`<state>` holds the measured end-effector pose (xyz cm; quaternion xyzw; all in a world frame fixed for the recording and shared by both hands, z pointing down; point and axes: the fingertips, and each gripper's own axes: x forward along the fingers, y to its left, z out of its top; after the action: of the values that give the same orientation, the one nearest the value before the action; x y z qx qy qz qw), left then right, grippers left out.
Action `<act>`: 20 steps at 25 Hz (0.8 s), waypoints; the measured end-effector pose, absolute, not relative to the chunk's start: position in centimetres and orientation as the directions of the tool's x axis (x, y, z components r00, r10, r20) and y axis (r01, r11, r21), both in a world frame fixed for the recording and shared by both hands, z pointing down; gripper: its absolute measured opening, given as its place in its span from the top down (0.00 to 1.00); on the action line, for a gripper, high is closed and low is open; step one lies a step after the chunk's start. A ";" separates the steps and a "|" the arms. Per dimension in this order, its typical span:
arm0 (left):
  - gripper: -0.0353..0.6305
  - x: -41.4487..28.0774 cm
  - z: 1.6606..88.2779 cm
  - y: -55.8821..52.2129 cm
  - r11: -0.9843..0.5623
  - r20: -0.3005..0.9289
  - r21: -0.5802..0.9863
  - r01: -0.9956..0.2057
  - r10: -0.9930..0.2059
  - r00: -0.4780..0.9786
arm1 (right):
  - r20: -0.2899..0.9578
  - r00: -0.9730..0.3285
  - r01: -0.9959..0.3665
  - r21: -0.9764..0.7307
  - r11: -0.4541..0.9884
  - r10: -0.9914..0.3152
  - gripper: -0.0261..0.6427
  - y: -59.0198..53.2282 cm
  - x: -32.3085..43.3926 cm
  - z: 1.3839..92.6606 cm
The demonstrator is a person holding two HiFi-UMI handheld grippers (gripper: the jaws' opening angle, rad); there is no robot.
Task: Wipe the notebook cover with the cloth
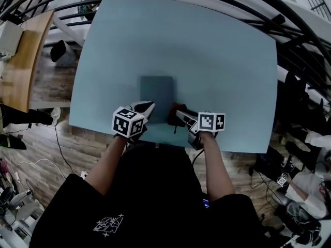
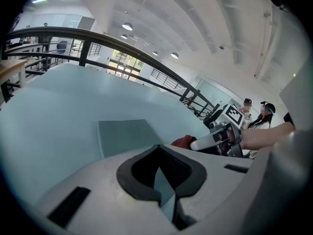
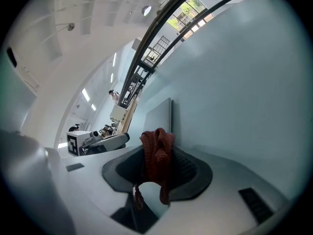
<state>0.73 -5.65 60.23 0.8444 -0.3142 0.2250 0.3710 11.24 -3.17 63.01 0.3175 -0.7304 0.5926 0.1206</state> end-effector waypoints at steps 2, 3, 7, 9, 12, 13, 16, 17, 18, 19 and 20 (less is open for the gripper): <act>0.94 0.7 59.9 -5.9 -0.529 0.611 0.481 -0.699 -0.370 0.700 | 0.540 -0.770 -0.600 -0.794 0.097 -0.340 0.75 -3.6 11.6 62.3; 0.94 0.8 59.7 -5.9 -0.531 0.609 0.479 -0.699 -0.372 0.700 | 0.534 -0.770 -0.597 -0.796 0.099 -0.349 0.75 -3.8 11.7 62.0; 0.94 0.7 58.6 -6.3 -0.537 0.598 0.469 -0.701 -0.391 0.700 | 0.514 -0.762 -0.597 -0.793 0.121 -0.394 0.75 -4.8 11.6 60.3; 0.94 0.6 58.0 -6.9 -0.540 0.590 0.459 -0.706 -0.409 0.696 | 0.498 -0.754 -0.601 -0.787 0.143 -0.428 0.75 -5.9 11.5 59.3; 0.94 0.4 56.8 -8.0 -0.543 0.574 0.443 -0.713 -0.439 0.691 | 0.473 -0.739 -0.612 -0.769 0.185 -0.480 0.75 -7.6 11.1 57.5; 0.94 0.4 56.3 -8.3 -0.545 0.568 0.439 -0.714 -0.448 0.691 | 0.464 -0.732 -0.618 -0.760 0.199 -0.499 0.75 -8.1 11.1 56.8; 0.94 0.4 54.6 -9.2 -0.553 0.545 0.423 -0.717 -0.477 0.690 | 0.439 -0.699 -0.650 -0.719 0.246 -0.564 0.75 -9.7 11.3 54.6; 0.94 0.4 54.0 -9.6 -0.557 0.535 0.417 -0.718 -0.488 0.690 | 0.433 -0.687 -0.664 -0.701 0.262 -0.584 0.75 -10.3 11.4 53.7; 0.94 0.3 53.3 -10.1 -0.561 0.525 0.410 -0.719 -0.499 0.690 | 0.425 -0.676 -0.676 -0.682 0.277 -0.602 0.75 -11.0 11.5 52.8; 0.94 0.3 52.7 -10.5 -0.565 0.515 0.404 -0.719 -0.510 0.689 | 0.416 -0.666 -0.686 -0.667 0.291 -0.619 0.75 -11.5 11.5 51.9; 0.94 0.2 52.0 -10.9 -0.567 0.504 0.400 -0.720 -0.520 0.689 | 0.405 -0.659 -0.693 -0.654 0.303 -0.634 0.75 -12.0 11.4 50.9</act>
<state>0.16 -10.86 52.01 0.8692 -0.3567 0.1675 0.2986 11.42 -12.02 50.93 0.4115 -0.8065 0.4232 0.0349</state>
